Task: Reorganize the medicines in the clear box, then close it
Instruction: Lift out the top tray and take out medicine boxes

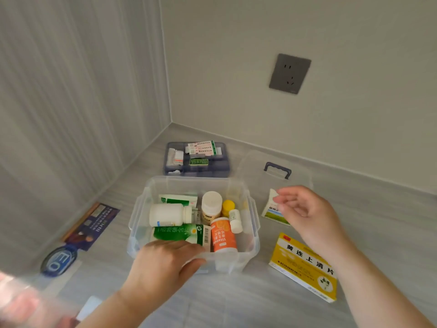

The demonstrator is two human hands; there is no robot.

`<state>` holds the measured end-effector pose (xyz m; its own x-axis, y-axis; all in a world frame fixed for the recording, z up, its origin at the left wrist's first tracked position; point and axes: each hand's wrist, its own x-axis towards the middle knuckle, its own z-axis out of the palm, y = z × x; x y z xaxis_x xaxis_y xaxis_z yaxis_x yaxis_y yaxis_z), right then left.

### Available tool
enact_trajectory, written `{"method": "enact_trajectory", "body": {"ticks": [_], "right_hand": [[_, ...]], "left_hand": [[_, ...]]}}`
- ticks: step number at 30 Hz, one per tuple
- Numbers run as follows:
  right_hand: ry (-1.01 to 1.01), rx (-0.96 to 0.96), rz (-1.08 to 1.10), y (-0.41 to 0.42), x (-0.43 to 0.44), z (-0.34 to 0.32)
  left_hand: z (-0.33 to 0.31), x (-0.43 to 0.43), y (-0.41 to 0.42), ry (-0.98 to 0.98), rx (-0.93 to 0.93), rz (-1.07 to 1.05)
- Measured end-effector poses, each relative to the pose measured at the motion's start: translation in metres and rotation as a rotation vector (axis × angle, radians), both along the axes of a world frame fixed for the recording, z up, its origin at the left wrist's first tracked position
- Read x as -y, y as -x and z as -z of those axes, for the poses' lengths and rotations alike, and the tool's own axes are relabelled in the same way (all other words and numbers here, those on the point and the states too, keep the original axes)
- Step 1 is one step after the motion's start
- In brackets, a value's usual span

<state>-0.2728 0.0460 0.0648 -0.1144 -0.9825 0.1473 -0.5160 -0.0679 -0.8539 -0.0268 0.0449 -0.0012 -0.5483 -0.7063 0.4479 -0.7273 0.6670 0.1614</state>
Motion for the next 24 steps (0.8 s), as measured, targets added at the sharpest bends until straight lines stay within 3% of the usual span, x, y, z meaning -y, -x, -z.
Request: {"method": "enact_trajectory", "body": {"ticks": [3, 6, 8, 11, 14, 18, 24], "right_hand": [[-0.229, -0.023, -0.319, -0.052, 0.018, -0.001], [-0.567, -0.389, -0.564, -0.097, 0.040, 0.024], [-0.659, -0.650, -0.595, -0.116, 0.052, 0.041], [-0.694, -0.775, -0.528, -0.130, 0.062, 0.057], [-0.714, -0.794, -0.524, -0.134, 0.067, 0.062], [-0.729, -0.590, -0.575, -0.132, 0.071, 0.058], [-0.749, -0.516, -0.537, -0.131, 0.074, 0.063]], "left_hand": [[-0.002, 0.005, -0.027, -0.049, -0.132, -0.031], [-0.001, 0.013, -0.051, -0.050, -0.197, -0.099], [0.005, 0.015, -0.054, -0.019, -0.194, -0.104], [0.014, 0.014, -0.050, -0.011, -0.227, -0.125], [0.018, 0.016, -0.050, -0.004, -0.258, -0.130], [0.021, 0.017, -0.051, 0.005, -0.273, -0.119], [0.025, 0.018, -0.050, 0.026, -0.309, -0.129]]}}
